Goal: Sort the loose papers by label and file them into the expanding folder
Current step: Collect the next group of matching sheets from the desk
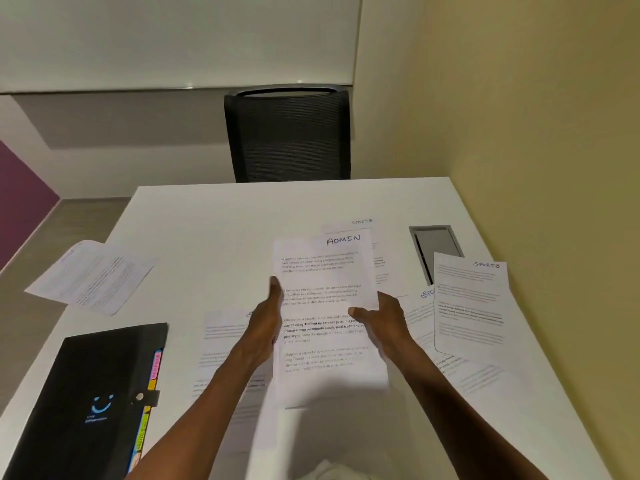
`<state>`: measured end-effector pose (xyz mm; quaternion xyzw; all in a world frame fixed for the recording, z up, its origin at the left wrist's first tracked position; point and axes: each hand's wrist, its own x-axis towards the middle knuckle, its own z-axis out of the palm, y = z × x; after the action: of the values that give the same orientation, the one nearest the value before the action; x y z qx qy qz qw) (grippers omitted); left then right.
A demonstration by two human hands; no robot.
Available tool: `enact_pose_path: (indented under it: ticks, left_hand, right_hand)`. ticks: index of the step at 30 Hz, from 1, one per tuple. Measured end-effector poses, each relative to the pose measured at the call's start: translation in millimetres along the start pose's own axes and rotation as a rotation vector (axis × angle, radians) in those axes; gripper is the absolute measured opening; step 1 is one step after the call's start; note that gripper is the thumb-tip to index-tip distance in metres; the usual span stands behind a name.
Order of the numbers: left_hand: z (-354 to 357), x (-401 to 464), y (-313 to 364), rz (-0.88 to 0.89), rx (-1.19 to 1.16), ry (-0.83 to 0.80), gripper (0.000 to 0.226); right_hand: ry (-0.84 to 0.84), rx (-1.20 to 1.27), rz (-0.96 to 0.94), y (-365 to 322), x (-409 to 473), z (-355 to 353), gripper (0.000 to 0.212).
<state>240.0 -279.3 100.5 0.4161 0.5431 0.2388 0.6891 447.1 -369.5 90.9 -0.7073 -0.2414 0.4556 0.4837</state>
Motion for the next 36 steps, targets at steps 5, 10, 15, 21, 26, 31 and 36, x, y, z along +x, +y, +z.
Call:
enact_pose_path:
  ticks: [5, 10, 15, 21, 26, 31, 36]
  left_hand:
    - [27, -13, 16, 0.338, 0.131, 0.064, 0.031]
    - [36, -10, 11, 0.328, 0.106, 0.043, 0.038]
    - [30, -12, -34, 0.214, 0.138, 0.084, 0.046]
    - [35, -11, -41, 0.231, 0.105, 0.120, 0.039]
    - [35, -9, -59, 0.173, 0.154, 0.107, 0.035]
    - [31, -10, -48, 0.184, 0.199, 0.031, 0.027]
    - [29, -9, -26, 0.107, 0.162, -0.100, 0.025]
  right_hand:
    - [0.121, -0.063, -0.240, -25, -13, -17, 0.035]
    - [0.122, -0.015, -0.267, -13, -16, -27, 0.036]
    - [0.037, -0.027, -0.190, 33, -24, -25, 0.037]
    - [0.034, -0.048, -0.186, 30, -23, -23, 0.033]
    - [0.008, -0.100, -0.133, 52, -24, -17, 0.037]
    - [0.038, -0.049, -0.093, 39, -20, -26, 0.025]
    - [0.003, -0.001, -0.026, 27, -11, -34, 0.020]
